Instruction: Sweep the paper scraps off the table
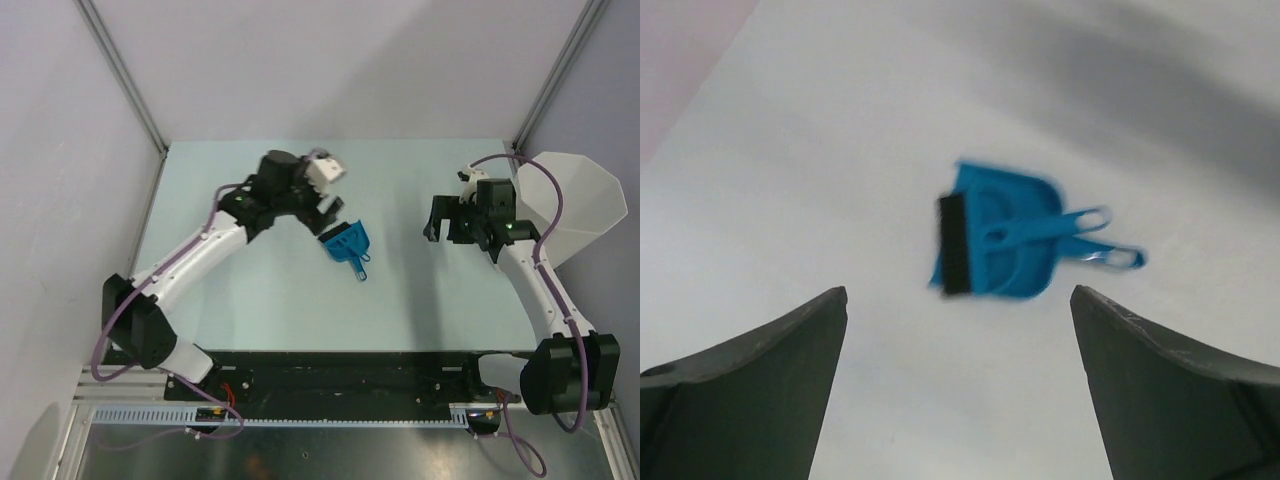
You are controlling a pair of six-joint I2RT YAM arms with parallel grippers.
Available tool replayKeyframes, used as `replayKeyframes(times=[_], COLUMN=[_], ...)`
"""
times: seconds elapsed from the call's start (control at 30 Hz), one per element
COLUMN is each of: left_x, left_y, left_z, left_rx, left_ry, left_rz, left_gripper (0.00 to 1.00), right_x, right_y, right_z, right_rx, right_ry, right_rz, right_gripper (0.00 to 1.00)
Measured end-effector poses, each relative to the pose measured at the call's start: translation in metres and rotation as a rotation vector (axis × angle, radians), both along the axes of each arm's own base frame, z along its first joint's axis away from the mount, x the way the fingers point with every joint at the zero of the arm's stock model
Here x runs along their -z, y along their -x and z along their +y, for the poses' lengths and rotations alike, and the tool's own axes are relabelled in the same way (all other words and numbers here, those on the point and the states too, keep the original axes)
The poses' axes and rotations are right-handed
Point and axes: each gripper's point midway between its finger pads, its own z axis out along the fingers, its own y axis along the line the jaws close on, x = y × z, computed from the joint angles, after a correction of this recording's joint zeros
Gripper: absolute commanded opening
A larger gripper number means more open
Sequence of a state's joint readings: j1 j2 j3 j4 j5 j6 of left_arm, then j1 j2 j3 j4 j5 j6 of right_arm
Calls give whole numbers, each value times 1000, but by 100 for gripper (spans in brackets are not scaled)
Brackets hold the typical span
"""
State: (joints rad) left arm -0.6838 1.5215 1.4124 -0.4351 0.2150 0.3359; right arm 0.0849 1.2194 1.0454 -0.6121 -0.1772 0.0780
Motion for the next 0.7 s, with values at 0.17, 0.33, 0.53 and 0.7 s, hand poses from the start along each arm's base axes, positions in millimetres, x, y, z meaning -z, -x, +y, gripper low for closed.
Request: replayKeyframes(times=[0.17,0.33,0.53,0.7], left_x=[39,87,125,152], left_y=[-36,-37,-32,-31], left_z=[102,189,242,268], left_rx=[-276,-528,-695,-789], left_ry=[14,53,151,183], left_rz=[90,112,40,-10], left_gripper=[100,100,100,100], right_x=[14,36,72,97], right_y=[-18,-38,-44,-43], right_z=[1,-7,-21,-42], right_rx=[-13,2,29,78], right_ry=[-14,-5,18,34], right_rz=[-102,-214,-305,-384], right_gripper=[100,100,100,100])
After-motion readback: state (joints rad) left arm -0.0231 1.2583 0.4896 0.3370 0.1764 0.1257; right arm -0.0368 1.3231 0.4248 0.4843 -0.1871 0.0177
